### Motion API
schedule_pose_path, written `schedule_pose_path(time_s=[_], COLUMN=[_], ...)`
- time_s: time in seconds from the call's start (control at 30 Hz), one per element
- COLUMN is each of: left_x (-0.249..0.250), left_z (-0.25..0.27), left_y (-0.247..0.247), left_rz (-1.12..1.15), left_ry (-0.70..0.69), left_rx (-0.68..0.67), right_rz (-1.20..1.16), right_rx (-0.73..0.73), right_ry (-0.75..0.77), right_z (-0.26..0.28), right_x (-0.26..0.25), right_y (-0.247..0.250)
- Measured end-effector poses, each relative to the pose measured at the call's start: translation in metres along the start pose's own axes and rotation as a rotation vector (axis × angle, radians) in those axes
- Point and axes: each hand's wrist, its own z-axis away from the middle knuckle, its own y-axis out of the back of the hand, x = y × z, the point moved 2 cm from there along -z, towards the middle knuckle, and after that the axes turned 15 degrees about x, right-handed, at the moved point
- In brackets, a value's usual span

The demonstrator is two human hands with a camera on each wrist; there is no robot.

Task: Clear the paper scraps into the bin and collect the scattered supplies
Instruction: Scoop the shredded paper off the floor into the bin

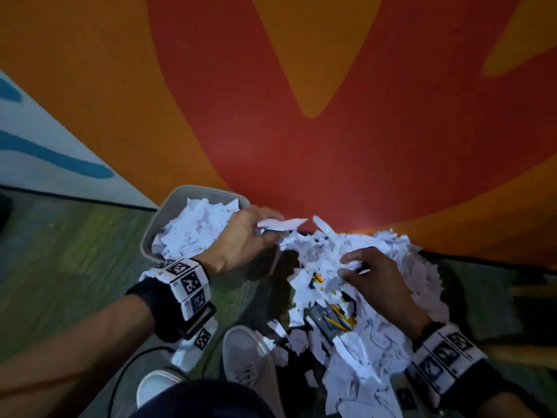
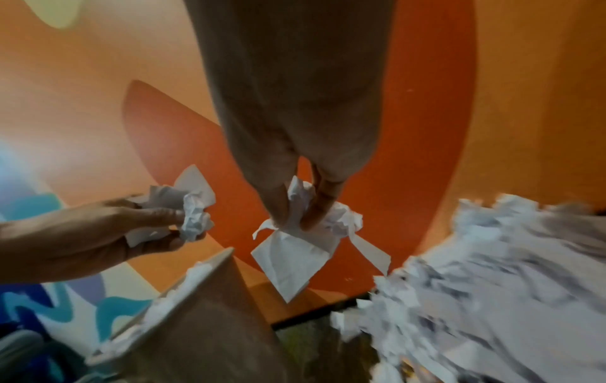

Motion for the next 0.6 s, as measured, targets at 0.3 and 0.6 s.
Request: schedule_pose_path(time_s=[0.3,0.6], left_x=[-0.038,-0.099], left_z=[0.001,-0.001], left_y=[0.099,0.103], left_rz=[-0.124,-0.249], left_ry=[0.123,0.260], left_rx=[0.299,0.246], right_rz=[-0.051,0.192], right_rx=[-0.097,-0.433], right_ry=[0.255,0.394], right_z=[-0.036,-0.051], right_x=[-0.129,-0.172], right_y=[-0.074,-0.203])
